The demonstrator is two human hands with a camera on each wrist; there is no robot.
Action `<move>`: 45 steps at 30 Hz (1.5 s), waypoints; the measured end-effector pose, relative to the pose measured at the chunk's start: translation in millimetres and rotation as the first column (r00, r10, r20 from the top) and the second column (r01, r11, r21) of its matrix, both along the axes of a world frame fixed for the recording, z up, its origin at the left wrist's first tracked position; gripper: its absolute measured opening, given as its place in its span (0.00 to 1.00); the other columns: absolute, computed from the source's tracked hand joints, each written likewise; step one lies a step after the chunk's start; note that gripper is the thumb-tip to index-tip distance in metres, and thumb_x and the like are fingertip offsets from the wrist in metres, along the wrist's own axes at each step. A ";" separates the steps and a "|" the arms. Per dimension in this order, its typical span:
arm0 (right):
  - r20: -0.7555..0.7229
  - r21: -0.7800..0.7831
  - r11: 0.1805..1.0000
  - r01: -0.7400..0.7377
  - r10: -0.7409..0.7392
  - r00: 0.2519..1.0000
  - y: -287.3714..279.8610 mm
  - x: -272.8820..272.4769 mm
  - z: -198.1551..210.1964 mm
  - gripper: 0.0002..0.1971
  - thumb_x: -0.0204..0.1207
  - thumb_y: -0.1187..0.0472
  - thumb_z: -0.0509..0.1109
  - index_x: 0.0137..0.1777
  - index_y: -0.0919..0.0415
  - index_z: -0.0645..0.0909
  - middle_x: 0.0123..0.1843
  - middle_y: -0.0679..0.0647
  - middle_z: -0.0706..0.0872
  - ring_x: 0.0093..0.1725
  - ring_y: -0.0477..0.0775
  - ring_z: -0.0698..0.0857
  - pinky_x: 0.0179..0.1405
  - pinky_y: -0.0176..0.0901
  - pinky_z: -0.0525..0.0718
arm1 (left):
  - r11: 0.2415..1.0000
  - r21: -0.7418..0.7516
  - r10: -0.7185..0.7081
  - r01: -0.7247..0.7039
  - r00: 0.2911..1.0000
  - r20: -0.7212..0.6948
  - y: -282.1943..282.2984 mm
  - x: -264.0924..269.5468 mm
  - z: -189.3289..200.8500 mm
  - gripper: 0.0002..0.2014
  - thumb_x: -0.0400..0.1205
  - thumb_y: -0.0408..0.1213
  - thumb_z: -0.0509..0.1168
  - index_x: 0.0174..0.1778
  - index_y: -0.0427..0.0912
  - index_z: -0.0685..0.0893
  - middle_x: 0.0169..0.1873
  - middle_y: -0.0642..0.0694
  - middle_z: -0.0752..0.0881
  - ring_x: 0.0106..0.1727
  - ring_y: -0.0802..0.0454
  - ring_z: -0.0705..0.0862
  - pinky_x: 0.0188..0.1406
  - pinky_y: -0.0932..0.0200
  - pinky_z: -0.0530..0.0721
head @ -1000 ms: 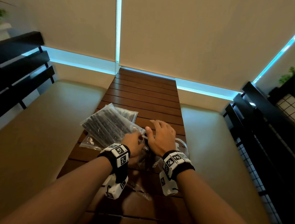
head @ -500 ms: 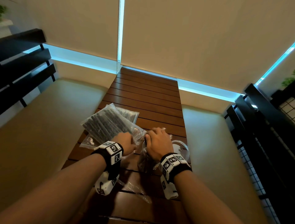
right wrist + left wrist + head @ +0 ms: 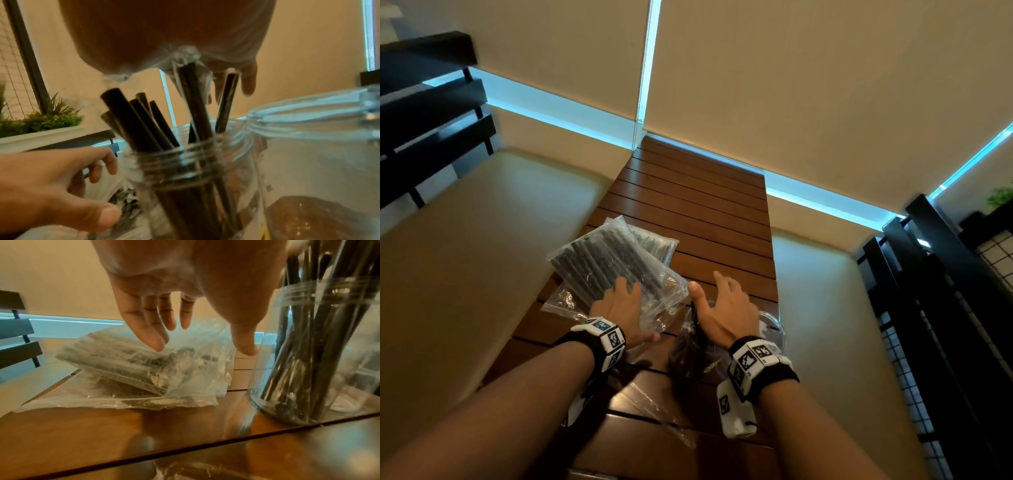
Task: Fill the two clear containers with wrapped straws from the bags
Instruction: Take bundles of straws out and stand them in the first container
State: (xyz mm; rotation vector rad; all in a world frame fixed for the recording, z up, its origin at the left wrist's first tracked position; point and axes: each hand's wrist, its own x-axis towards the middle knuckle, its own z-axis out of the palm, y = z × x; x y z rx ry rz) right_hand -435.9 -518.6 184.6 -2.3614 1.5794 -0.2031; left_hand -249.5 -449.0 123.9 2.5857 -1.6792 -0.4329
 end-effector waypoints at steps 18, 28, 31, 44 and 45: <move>-0.054 -0.317 0.939 -0.137 0.127 0.990 9.0 29.5 0.9 0.30 0.74 0.26 0.54 0.60 0.46 0.81 0.63 0.46 0.82 0.71 0.59 0.74 0.75 0.67 0.62 | 0.967 -0.240 0.054 -0.087 0.988 -0.142 -5.5 23.2 37.7 0.02 0.81 0.37 0.64 0.44 0.44 0.80 0.46 0.43 0.83 0.49 0.40 0.85 0.46 0.48 0.82; -0.003 0.050 0.924 -0.380 0.381 0.925 6.1 120.7 13.9 0.10 0.80 0.61 0.62 0.51 0.63 0.84 0.48 0.60 0.88 0.47 0.61 0.86 0.49 0.55 0.87 | 0.874 -0.467 0.038 -0.136 0.976 -0.213 16.0 49.0 86.1 0.06 0.82 0.31 0.64 0.40 0.38 0.84 0.36 0.46 0.82 0.38 0.48 0.79 0.38 0.55 0.75; 0.029 0.065 0.966 -0.250 0.249 0.968 -3.5 138.7 -1.7 0.19 0.82 0.47 0.58 0.60 0.60 0.81 0.58 0.59 0.85 0.56 0.61 0.84 0.58 0.57 0.84 | 0.856 -0.509 0.001 -0.093 0.984 -0.177 23.5 54.5 96.8 0.06 0.81 0.31 0.64 0.41 0.38 0.86 0.38 0.47 0.79 0.39 0.49 0.76 0.40 0.56 0.76; -0.019 0.439 0.869 -0.230 0.265 0.964 10.9 157.6 -28.8 0.18 0.74 0.60 0.72 0.64 0.56 0.79 0.58 0.57 0.85 0.57 0.59 0.85 0.48 0.45 0.83 | 0.901 -0.428 -0.160 0.077 0.974 -0.161 47.6 55.7 88.6 0.08 0.81 0.31 0.66 0.50 0.44 0.89 0.46 0.47 0.83 0.48 0.48 0.81 0.49 0.50 0.81; -0.050 0.474 0.854 -0.215 0.270 0.962 12.1 157.7 -31.4 0.17 0.73 0.58 0.72 0.62 0.56 0.80 0.58 0.57 0.85 0.56 0.59 0.85 0.50 0.48 0.86 | 0.897 -0.434 -0.164 0.081 0.974 -0.158 49.0 55.8 88.4 0.08 0.81 0.32 0.66 0.50 0.44 0.89 0.47 0.47 0.83 0.48 0.48 0.82 0.50 0.50 0.81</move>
